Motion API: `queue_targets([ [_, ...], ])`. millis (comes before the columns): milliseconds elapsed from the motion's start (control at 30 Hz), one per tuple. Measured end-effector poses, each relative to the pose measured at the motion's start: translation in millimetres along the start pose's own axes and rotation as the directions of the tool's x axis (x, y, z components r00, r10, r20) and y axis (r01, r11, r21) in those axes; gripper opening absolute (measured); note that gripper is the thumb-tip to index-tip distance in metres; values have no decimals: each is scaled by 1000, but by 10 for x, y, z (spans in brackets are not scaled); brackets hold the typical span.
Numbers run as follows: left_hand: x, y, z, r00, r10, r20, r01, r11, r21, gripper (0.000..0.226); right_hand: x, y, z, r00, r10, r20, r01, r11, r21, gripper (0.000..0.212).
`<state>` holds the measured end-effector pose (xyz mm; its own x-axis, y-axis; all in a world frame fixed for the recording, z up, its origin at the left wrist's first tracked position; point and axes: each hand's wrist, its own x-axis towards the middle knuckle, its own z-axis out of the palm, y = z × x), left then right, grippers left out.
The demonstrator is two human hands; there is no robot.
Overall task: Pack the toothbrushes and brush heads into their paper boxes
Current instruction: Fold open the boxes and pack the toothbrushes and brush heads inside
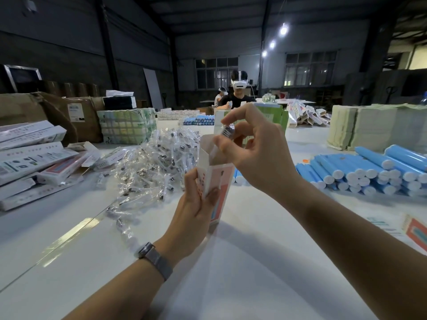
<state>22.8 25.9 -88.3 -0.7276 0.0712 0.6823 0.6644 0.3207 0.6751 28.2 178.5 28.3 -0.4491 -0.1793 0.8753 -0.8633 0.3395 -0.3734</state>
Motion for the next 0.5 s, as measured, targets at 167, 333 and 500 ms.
queue_targets([
  [167,-5,15,6,1000,3,-6,-3,1000,22,23,-3,8,0,994,-54,-96,52,998,-23,25],
  [333,-13,22,-2,1000,-3,-11,3,1000,7,24,5,92,-18,996,-60,-71,54,995,-85,19],
  [500,-16,24,-1,1000,5,4,-5,1000,17,27,18,134,-96,977,-197,-83,175,960,-216,15],
])
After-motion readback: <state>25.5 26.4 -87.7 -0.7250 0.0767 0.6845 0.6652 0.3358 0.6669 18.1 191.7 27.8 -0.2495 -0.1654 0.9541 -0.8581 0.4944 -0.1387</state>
